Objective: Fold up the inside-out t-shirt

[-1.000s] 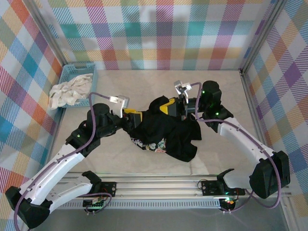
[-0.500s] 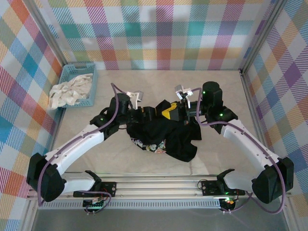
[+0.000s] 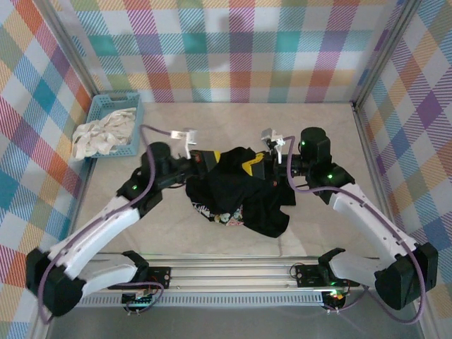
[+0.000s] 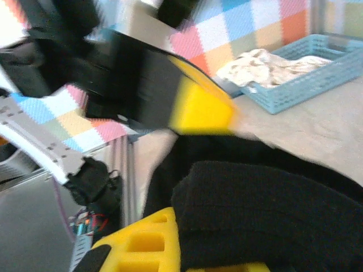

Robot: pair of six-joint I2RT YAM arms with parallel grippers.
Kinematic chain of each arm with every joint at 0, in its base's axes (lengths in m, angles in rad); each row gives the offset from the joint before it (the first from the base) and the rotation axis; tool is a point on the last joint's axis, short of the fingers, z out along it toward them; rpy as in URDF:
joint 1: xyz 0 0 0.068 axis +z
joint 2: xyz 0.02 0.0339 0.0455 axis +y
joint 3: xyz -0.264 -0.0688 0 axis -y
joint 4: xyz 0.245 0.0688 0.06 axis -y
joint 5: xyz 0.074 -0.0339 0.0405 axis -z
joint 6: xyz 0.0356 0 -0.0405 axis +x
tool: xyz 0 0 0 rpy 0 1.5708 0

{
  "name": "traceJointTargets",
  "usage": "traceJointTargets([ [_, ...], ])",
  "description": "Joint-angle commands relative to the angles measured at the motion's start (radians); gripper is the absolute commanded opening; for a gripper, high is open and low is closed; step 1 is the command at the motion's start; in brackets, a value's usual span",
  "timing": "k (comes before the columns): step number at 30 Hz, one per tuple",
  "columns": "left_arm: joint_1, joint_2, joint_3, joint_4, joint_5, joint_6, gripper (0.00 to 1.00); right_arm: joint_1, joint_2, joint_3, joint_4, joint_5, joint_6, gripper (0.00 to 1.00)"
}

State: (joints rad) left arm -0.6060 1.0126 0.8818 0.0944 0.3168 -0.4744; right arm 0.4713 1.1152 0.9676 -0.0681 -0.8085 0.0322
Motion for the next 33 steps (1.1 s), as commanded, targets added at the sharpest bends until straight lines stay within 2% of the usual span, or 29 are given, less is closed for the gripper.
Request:
traceJointTargets([
  [1, 0.007, -0.117, -0.055, 0.182, -0.027, 0.101, 0.00, 0.003, -0.028, -0.032, 0.061, 0.116, 0.042, 0.06],
  [6, 0.006, -0.174, -0.108, 0.274, 0.061, 0.159, 0.00, 0.025, -0.006, -0.070, 0.188, 0.137, 0.142, 0.21],
  [11, 0.006, -0.195, -0.161, 0.339, 0.125, 0.230, 0.00, 0.040, 0.034, -0.004, -0.047, 0.420, 0.203, 0.33],
  [13, 0.006, -0.195, -0.172, 0.339, 0.122, 0.249, 0.00, 0.046, 0.010, -0.014, -0.086, 0.468, 0.167, 0.37],
  [18, 0.006, -0.173, -0.171, 0.318, 0.125, 0.272, 0.00, 0.076, -0.115, -0.084, -0.067, 0.467, -0.011, 0.41],
  [21, 0.005, -0.160, -0.167, 0.306, 0.128, 0.268, 0.00, 0.122, -0.159, -0.113, -0.023, 0.390, -0.102, 0.42],
  [26, 0.003, -0.151, -0.151, 0.276, 0.125, 0.266, 0.00, 0.252, -0.104, -0.098, 0.014, 0.317, -0.222, 0.43],
  [33, -0.001, -0.141, -0.143, 0.258, 0.125, 0.267, 0.00, 0.327, -0.011, -0.044, 0.093, 0.372, -0.220, 0.49],
])
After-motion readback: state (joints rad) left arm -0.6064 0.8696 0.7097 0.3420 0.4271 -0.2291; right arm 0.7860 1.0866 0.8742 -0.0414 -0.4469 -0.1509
